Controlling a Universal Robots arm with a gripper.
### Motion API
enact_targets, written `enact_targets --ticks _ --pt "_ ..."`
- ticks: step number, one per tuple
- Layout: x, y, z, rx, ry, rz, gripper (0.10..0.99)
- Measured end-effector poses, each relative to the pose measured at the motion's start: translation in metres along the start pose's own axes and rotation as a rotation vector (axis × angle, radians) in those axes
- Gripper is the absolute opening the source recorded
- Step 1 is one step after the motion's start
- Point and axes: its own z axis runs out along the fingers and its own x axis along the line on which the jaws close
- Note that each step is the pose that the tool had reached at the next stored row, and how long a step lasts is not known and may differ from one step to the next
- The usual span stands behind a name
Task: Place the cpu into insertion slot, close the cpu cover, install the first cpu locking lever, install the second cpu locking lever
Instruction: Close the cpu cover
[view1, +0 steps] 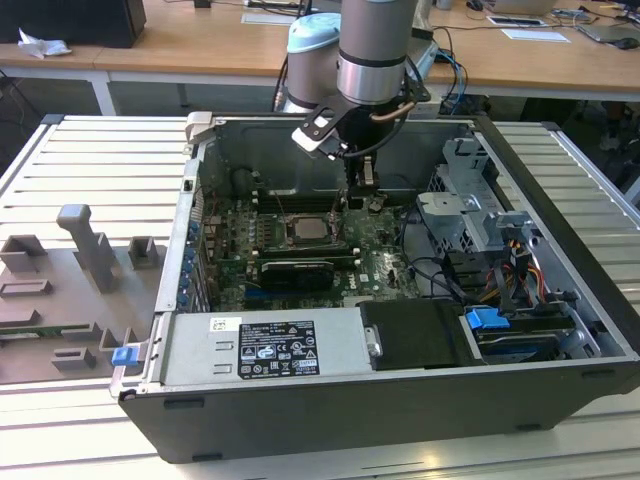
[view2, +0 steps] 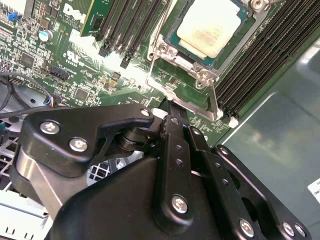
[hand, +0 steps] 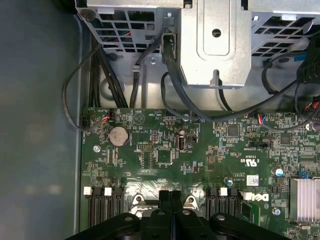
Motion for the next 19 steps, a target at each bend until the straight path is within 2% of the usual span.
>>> enact_targets --ticks 7,14,19 --pt "0.0001 -0.0047 -0.0001 0.000 0.0000 0.000 0.106" --pt "0.0004 -0.0190 0.0000 0.000 0.0002 0.000 0.106" --pt "0.0005 -0.0254 0.0047 0.000 0.0000 0.000 0.106"
